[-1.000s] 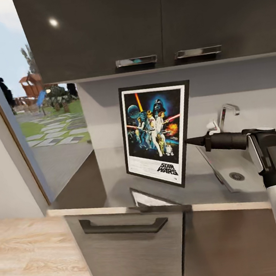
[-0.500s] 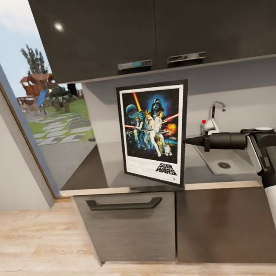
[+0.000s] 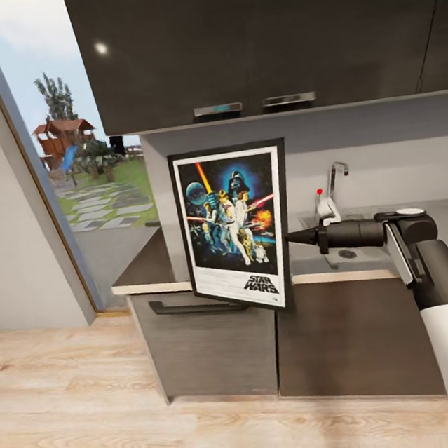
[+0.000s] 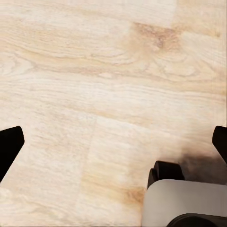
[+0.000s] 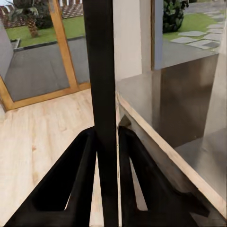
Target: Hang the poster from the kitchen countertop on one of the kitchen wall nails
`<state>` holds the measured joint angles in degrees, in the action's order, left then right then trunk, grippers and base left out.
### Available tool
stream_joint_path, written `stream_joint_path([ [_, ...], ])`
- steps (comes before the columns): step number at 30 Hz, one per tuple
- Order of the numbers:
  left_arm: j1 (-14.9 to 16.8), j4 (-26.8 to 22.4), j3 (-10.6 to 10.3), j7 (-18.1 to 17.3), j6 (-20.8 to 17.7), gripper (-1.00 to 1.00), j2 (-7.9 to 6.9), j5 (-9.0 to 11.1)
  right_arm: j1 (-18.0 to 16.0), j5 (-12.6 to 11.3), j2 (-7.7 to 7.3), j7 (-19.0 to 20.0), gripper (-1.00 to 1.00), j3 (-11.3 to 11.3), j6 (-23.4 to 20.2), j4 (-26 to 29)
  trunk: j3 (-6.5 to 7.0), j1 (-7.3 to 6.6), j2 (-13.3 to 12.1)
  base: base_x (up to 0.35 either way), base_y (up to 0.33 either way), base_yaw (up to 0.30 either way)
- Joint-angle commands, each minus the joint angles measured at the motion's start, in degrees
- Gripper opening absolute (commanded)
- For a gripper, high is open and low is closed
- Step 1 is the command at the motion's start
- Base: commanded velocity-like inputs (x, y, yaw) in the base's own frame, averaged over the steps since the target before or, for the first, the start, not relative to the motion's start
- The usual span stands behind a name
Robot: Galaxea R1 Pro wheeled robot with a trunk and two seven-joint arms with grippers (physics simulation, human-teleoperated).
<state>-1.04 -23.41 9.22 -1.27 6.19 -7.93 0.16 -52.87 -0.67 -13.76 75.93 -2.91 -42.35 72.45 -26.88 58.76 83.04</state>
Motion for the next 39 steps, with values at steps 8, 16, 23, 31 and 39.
stream_joint_path([
  [8,0.0,-0.2,0.1,-0.2,0.1,1.0,0.02,0.0,2.1,-0.1,0.02,4.4,-1.0,0.2,-0.4,0.0,-0.05,-0.03,0.0,-0.324,0.0,0.0],
  [16,0.0,-1.6,-0.1,-6.7,0.0,1.0,0.12,0.0,8.5,0.0,-0.04,7.2,-1.0,-0.1,7.2,0.0,-0.05,-0.03,0.0,-0.073,0.0,0.0],
  [23,0.0,-4.2,-0.2,-9.1,0.1,1.0,0.19,0.0,14.2,0.0,0.02,7.9,-1.0,-0.1,10.3,-0.1,-0.05,-0.03,0.0,-0.004,0.0,0.0],
  [31,0.0,-4.3,-0.2,-9.3,0.1,1.0,0.27,0.0,19.5,0.0,0.04,8.0,-1.0,-0.1,15.5,-0.1,-0.05,-0.03,0.0,0.0,0.0,0.0],
  [39,0.0,-4.0,-0.1,-9.4,0.1,1.0,0.2,0.0,20.5,0.1,0.05,8.0,-1.0,-0.1,17.2,-0.2,-0.02,-0.03,0.0,0.0,0.0,0.03],
])
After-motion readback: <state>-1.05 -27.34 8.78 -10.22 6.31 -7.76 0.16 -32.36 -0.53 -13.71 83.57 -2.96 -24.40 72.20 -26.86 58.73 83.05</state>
